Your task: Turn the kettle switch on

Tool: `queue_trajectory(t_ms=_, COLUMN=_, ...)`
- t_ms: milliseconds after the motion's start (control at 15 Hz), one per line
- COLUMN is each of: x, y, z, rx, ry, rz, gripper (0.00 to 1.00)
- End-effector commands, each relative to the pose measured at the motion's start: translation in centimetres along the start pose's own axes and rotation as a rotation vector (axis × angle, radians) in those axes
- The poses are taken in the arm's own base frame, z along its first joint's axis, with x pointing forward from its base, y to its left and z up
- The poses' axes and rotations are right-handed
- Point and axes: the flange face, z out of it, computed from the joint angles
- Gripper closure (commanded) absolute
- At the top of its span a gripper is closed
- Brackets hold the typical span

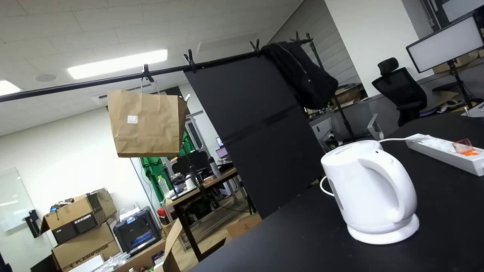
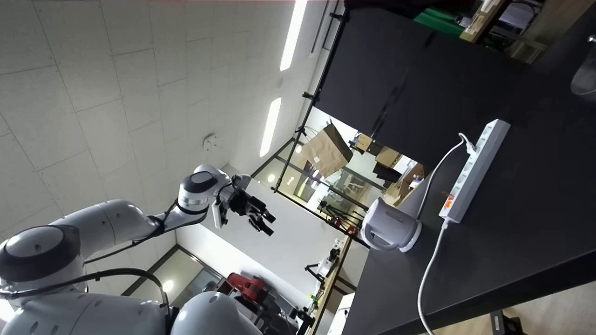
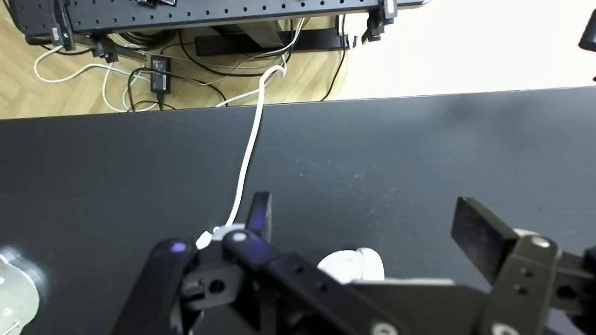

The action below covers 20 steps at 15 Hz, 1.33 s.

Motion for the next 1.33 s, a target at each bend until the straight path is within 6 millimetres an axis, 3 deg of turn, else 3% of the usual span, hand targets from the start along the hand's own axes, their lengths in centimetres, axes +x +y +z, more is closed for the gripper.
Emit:
queue_trajectory(t_ms=0, x=0.0, y=0.0, z=-0.1, rx=-0.001, ry=-0.001, rz=0.000, gripper=0.00)
queue_trajectory(t_ms=267, x=2.9, y=1.0, z=1.5, rx=-0.011, ry=0.107, rz=0.015, gripper=0.00)
queue_trajectory(t_ms=667, x=10.0, y=2.1, z=4.1, rx=0.005, ry=0.304, rz=0.060, gripper=0.00)
queue_trajectory(t_ms=1000, x=15.0, y=2.3, z=7.3, rx=-0.040, ry=0.312, rz=0.087, gripper=0.00)
queue_trajectory(t_ms=1067, x=13.2, y=2.5, z=7.1, rx=-0.009, ry=0.327, rz=0.047, gripper=0.00)
queue_trajectory(t_ms=1267, x=14.7, y=2.3, z=8.4, rx=-0.027, ry=0.306, rz=0.052, gripper=0.00)
